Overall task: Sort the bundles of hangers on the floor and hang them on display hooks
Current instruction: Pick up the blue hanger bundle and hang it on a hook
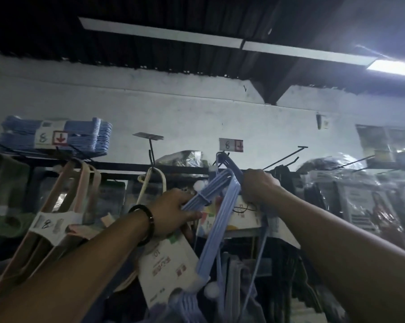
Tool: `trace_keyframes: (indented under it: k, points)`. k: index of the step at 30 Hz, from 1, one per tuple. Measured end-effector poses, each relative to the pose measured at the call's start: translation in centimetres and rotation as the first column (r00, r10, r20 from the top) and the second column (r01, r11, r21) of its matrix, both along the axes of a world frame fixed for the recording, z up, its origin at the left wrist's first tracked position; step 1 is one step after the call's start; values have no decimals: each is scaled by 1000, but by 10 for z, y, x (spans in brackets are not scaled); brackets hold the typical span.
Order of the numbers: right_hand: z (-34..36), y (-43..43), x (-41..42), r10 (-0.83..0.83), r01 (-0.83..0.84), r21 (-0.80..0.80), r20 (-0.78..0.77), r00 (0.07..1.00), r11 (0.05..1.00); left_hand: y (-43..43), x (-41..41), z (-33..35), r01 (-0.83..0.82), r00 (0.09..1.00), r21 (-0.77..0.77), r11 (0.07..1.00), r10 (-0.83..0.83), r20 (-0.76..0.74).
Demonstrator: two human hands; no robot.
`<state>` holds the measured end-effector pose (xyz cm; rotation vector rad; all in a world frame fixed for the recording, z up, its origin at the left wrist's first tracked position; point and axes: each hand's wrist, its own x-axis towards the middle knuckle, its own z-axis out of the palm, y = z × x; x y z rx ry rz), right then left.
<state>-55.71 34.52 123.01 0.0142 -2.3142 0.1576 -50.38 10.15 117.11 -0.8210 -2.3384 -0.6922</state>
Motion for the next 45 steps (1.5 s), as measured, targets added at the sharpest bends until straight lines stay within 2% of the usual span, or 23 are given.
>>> trace_keyframes:
  k: [3, 8, 11, 14, 18, 24, 29, 37, 41, 45]
  points:
    - [11, 4, -5, 1, 4, 62, -88, 996, 998, 11, -4, 10, 17, 999, 47, 999, -19, 34]
    - [2, 12, -12, 11, 2, 52, -245, 970, 999, 30, -17, 22, 7, 998, 155, 988, -15, 55]
    - [-7, 16, -22, 38, -38, 8, -319, 947, 999, 42, -25, 24, -4, 993, 215, 977, -22, 120]
    - [-13, 19, -33, 46, -67, -53, -328, 944, 996, 52, -32, 23, -9, 974, 278, 960, -54, 219]
    - [-16, 18, -51, 55, -97, -130, -291, 955, 987, 59, -43, 24, -39, 963, 312, 949, -48, 266]
    - [-10, 8, -67, 111, -141, -106, -249, 962, 984, 58, -58, 26, -117, 948, 335, 935, 5, 319]
    - [-17, -3, -88, 148, -182, -150, -212, 966, 972, 55, -67, 23, -192, 927, 368, 910, 45, 372]
    - [-38, -6, -121, 135, -171, -185, -194, 972, 968, 55, -87, 17, -244, 924, 352, 904, 106, 368]
    - [-42, -2, -138, 127, -136, -131, -78, 989, 982, 57, -93, 14, -218, 939, 379, 899, 88, 332]
    - [-34, -4, -180, 201, -196, -61, 77, 977, 979, 59, -96, 15, -211, 951, 386, 898, 97, 294]
